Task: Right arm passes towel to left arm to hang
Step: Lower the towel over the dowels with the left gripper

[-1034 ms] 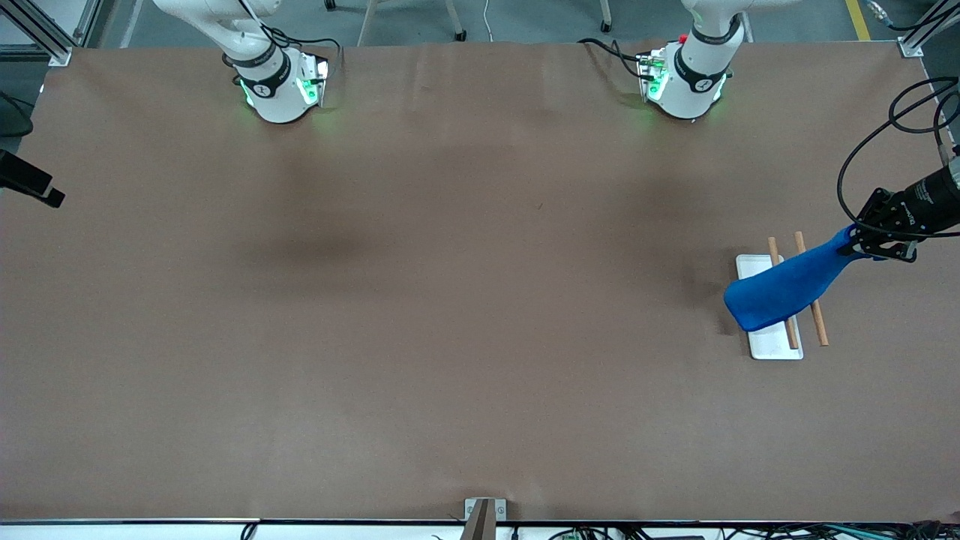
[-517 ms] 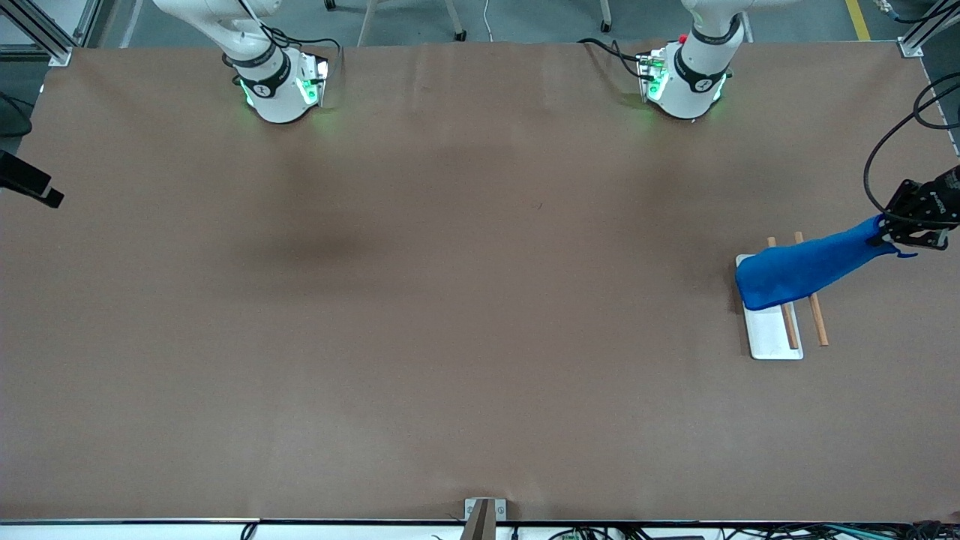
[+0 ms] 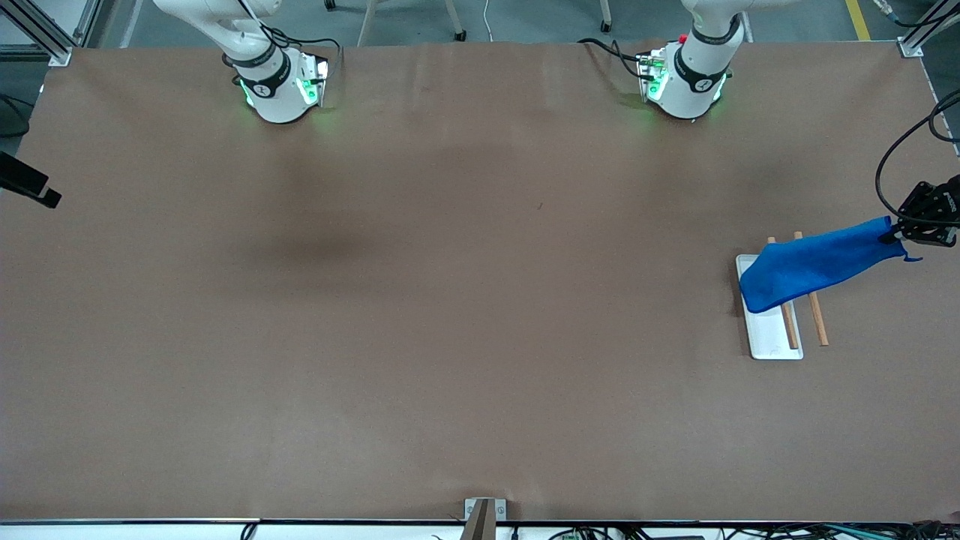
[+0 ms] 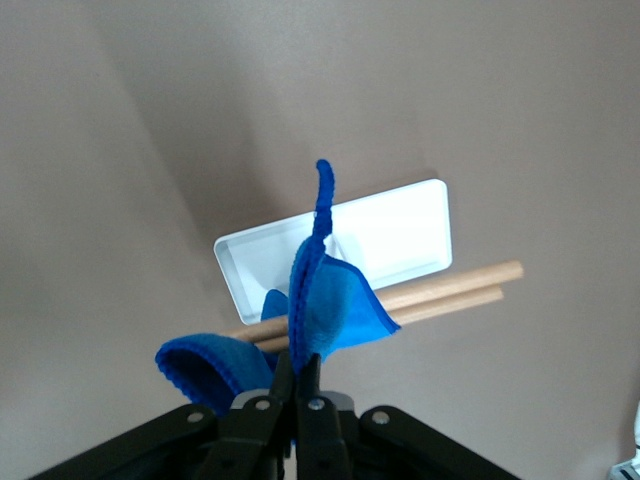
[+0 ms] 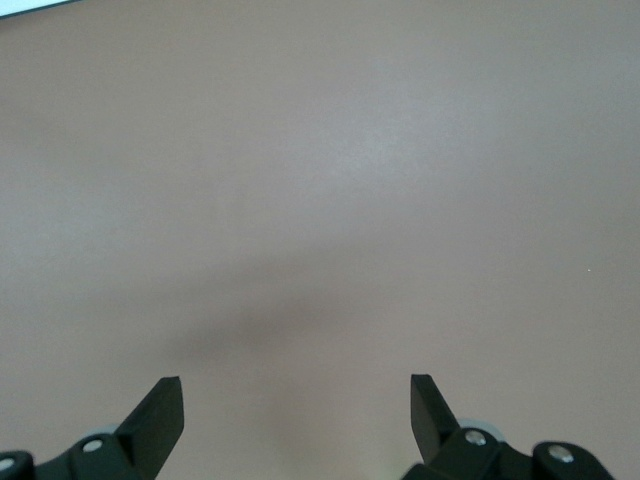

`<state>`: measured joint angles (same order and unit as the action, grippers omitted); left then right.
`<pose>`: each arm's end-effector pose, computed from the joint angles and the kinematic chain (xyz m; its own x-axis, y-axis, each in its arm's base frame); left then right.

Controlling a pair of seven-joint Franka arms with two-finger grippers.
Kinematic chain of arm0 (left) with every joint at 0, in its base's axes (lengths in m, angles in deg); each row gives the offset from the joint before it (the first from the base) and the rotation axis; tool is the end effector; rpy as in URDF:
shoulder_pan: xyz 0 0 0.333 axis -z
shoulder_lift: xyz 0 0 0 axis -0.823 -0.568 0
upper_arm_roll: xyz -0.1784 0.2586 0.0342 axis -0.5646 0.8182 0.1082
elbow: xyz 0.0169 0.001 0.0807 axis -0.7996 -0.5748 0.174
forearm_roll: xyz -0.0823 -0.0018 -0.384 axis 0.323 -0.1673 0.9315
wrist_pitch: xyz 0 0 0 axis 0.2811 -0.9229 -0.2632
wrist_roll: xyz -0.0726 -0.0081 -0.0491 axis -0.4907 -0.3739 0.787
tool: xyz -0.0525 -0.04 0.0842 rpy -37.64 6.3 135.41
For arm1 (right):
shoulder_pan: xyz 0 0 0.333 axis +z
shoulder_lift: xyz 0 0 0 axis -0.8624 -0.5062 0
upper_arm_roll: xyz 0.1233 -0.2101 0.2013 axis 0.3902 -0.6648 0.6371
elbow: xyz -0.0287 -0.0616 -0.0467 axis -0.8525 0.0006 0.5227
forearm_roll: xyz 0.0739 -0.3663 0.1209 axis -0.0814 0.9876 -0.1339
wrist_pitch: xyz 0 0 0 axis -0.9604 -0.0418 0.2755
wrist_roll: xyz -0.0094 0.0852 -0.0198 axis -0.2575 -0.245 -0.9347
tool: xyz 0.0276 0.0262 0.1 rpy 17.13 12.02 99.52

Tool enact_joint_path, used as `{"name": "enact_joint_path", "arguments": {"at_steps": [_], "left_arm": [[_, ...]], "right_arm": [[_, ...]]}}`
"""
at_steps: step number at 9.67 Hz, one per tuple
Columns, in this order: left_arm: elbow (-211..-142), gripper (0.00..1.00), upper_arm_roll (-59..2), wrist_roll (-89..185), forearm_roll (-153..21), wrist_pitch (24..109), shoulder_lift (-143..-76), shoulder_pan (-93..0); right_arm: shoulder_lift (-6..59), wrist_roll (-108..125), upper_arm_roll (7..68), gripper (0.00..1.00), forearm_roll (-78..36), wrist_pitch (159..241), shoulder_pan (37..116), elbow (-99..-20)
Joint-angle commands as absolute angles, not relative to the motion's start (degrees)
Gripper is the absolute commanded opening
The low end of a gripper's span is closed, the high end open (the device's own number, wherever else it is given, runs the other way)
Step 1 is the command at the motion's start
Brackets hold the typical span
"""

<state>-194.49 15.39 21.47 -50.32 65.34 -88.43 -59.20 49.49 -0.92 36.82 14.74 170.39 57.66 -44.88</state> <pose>0.4985 0.2483 0.4017 0.2897 0.9151 -0.2807 0.9496 -0.2380 0.2041 0.5478 -0.0726 0.6567 0.9782 -0.2073 0.0121 -0.2071 -0.9782 -0.0160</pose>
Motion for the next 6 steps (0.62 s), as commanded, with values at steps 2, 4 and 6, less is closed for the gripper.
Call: {"name": "enact_joint_path", "arguments": {"at_steps": [2, 4, 6], "left_arm": [[-194.45, 0.01, 19.69, 30.39, -45.43, 66.48, -94.23, -59.35], [-194.27, 0.05, 20.41, 34.27, -43.74, 66.48, -96.61, -59.35], [-194.1, 0.1, 20.5, 37.08, -41.54, 66.57, -98.2, -59.69]], "right_arm": [[51.13, -0.92, 37.51, 1.0, 15.16, 171.34, 56.87, -46.73], [51.13, -0.92, 37.51, 1.0, 15.16, 171.25, 56.78, -46.73], [51.13, -0.92, 37.51, 1.0, 15.08, 171.25, 56.78, -46.73]]}}
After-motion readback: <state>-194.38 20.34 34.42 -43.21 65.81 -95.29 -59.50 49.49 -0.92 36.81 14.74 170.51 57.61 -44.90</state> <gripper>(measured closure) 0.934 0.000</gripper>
